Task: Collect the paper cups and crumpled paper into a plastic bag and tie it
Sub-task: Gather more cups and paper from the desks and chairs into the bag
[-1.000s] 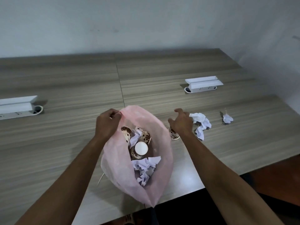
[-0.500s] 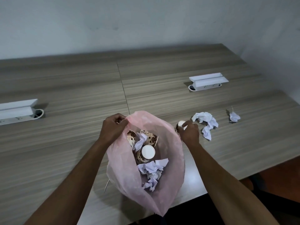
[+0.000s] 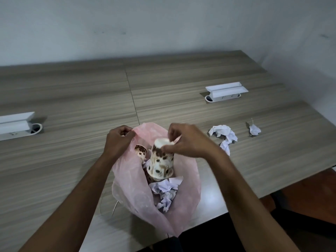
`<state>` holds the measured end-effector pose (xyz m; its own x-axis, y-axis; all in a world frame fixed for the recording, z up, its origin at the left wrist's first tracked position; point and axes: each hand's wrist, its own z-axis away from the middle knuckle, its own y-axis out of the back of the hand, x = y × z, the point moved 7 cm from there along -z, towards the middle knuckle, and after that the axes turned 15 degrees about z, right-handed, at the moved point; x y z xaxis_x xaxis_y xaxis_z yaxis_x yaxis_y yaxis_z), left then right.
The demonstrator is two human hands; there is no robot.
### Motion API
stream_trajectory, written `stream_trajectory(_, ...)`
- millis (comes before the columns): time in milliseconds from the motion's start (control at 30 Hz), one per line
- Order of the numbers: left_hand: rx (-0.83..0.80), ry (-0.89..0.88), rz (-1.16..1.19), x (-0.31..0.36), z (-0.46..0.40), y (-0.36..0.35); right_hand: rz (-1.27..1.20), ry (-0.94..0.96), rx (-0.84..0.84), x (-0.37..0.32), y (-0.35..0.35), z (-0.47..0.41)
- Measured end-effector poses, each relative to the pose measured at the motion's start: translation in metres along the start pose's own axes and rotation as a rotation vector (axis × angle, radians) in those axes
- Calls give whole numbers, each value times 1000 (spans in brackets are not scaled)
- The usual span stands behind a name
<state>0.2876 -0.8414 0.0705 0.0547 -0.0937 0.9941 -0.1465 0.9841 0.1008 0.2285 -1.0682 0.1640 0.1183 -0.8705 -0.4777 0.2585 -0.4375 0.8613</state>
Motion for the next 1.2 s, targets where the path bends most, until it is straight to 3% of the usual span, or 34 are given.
stream_trajectory(133, -18, -1, 20, 4, 1, -9, 50, 27, -75, 2, -55, -13)
stream_trajectory(200, -16, 0, 33, 5, 1, -11, 78, 18, 73, 11, -52, -17)
stream_trajectory(300, -17, 2, 50, 4, -1, -11, 366, -167, 353, 42, -33, -10)
stream_trajectory(333, -18, 3, 61, 4, -2, -11, 428, -270, 317, 60, -34, -8)
stream_trajectory(400, -12, 8, 84, 4, -4, -12, 474, -449, 55, 95, -52, -5)
stream_trajectory(467, -1, 13, 96, 5, -6, -12, 412, -538, -134, 124, -68, -1)
stream_trajectory(500, 1, 17, 99, 6, -7, -12, 349, -557, -136, 133, -69, 1)
stream_trajectory(767, 43, 43, 138, 14, -29, -25, 51, -674, 377, 157, 23, 0)
stream_trajectory(1100, -18, 29, 93, 8, -37, -67, -88, -622, 278, 179, 13, 9)
stream_trajectory(1200, -10, 29, 86, 8, -39, -86, -269, -620, 364, 199, 7, 17)
